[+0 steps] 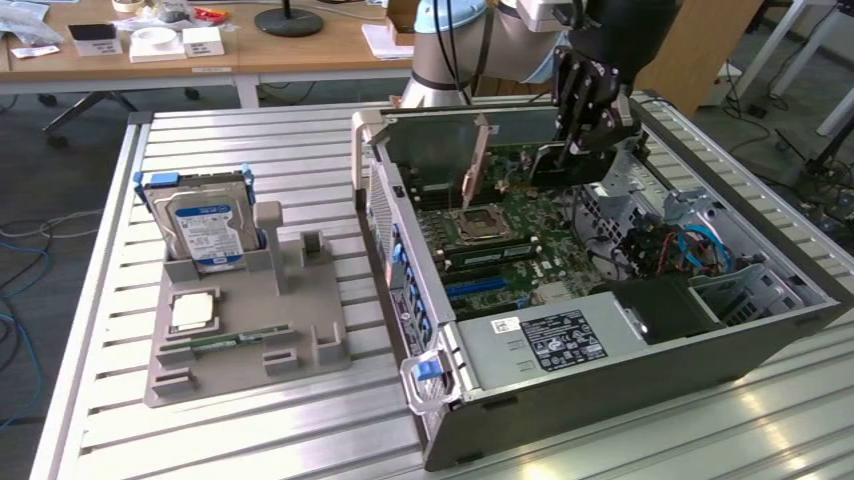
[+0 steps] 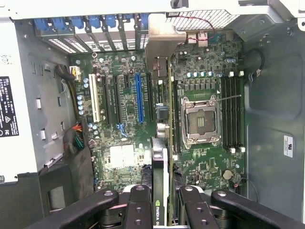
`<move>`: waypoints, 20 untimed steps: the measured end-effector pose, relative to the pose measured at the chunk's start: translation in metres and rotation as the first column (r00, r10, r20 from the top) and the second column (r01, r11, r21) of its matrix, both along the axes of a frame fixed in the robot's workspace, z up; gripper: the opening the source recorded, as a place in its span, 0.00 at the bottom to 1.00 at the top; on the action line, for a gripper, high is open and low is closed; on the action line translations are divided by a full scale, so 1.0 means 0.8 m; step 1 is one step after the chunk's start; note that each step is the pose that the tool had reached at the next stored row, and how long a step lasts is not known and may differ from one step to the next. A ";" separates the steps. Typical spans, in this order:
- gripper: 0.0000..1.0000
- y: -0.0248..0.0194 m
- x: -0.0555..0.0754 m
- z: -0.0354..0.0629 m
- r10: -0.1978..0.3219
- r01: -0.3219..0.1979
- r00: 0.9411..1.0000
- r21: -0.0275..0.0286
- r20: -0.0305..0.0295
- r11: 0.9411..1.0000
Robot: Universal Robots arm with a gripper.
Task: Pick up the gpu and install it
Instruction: 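Insert the gpu into the slot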
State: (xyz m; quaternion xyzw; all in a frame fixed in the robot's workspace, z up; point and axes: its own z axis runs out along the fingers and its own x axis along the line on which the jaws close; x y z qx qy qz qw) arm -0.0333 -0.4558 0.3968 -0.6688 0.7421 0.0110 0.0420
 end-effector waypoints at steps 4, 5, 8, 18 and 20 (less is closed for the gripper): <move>0.27 -0.0012 0.000 0.000 0.000 0.000 1.000 0.000 0.000 1.000; 0.27 -0.0020 0.000 0.000 0.000 0.000 1.000 0.000 0.000 1.000; 0.27 -0.0036 0.000 0.000 0.000 0.000 1.000 0.000 0.000 1.000; 0.27 -0.0068 0.000 0.000 0.000 0.000 1.000 0.000 0.000 1.000; 0.27 -0.0085 0.000 0.000 0.000 0.000 1.000 0.000 0.000 1.000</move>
